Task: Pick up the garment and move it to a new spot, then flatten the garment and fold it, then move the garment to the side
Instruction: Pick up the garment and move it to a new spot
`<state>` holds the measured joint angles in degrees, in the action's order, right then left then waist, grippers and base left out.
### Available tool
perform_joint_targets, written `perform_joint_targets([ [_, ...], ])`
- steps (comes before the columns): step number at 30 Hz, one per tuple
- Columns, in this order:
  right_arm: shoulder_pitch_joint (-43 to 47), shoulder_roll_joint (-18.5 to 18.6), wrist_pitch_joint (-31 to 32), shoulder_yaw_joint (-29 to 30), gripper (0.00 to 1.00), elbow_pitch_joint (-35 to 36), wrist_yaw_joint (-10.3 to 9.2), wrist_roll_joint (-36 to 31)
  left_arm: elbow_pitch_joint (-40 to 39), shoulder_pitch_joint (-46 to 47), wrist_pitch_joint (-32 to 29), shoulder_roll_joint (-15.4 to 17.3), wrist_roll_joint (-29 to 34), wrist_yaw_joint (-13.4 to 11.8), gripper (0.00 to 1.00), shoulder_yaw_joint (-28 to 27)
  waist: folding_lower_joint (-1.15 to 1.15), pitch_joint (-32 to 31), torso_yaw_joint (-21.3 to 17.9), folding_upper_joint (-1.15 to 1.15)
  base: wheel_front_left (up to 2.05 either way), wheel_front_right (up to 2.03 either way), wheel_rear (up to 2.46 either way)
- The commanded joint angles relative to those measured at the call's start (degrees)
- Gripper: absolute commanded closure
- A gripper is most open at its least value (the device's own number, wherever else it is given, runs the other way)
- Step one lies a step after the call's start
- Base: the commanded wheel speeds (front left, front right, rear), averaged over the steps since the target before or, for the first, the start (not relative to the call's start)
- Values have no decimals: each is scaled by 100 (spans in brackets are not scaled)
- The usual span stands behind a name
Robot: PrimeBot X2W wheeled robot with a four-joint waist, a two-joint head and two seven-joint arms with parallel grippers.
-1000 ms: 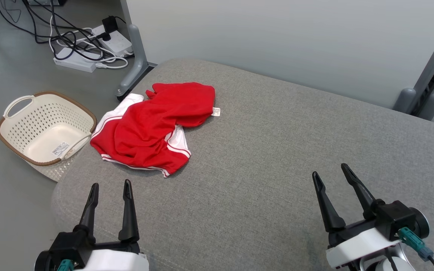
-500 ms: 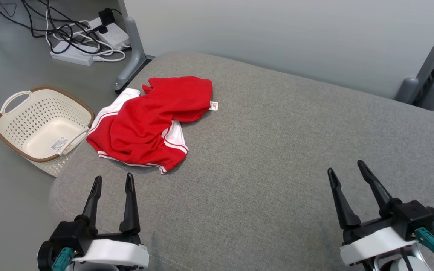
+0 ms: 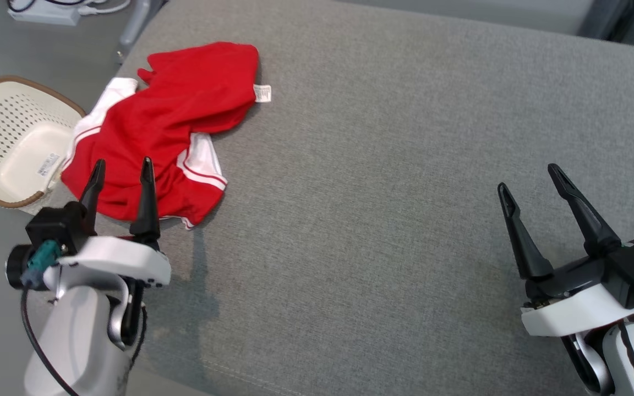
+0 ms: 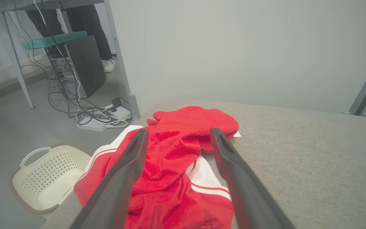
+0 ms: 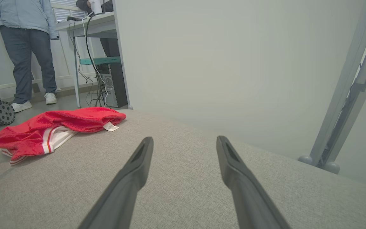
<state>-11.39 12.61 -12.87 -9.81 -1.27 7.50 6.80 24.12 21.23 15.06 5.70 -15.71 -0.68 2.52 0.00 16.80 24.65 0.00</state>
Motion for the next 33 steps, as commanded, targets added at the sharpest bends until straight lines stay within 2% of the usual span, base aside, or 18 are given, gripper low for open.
perform_joint_targets([
  [1,-86,50,44,-29,0,90,-2,-6,277,319,-60,153,49,100,0,1,0,502,-356,0,0,0,0],
  [5,-178,146,95,-44,0,260,-2,-18,978,1115,-491,389,0,224,0,4,0,807,-531,0,0,0,0],
  [12,-266,160,81,-51,0,349,-2,-31,2238,2072,-1143,794,127,212,0,94,0,1069,-828,0,0,0,0],
  [15,-298,151,60,-57,0,338,-2,-18,2557,2237,-1299,872,85,188,0,76,0,1099,-900,0,0,0,0],
  [24,-334,106,-34,-77,0,247,-2,-20,3631,2547,-1947,944,-47,360,0,136,0,1134,-1049,0,0,0,0],
  [25,-340,101,-37,-88,0,238,-2,-22,3716,2563,-1997,944,-62,382,30,143,0,1136,-1058,0,0,0,0],
  [26,-350,94,-34,-98,0,225,-2,-25,3779,2579,-2022,942,-91,412,82,144,0,1135,-1066,0,0,0,0],
  [27,-359,82,-51,-114,0,192,-2,-28,3855,2625,-1974,944,-128,423,100,131,0,1119,-1079,0,0,0,0],
  [31,-379,39,-88,-147,0,106,-2,-16,3824,2750,-1640,1014,-93,333,100,142,0,1019,-1113,0,0,0,0],
  [33,-394,16,-98,-154,0,69,-2,2,3725,2832,-1356,1050,-61,209,100,134,0,958,-1129,0,0,0,0],
])
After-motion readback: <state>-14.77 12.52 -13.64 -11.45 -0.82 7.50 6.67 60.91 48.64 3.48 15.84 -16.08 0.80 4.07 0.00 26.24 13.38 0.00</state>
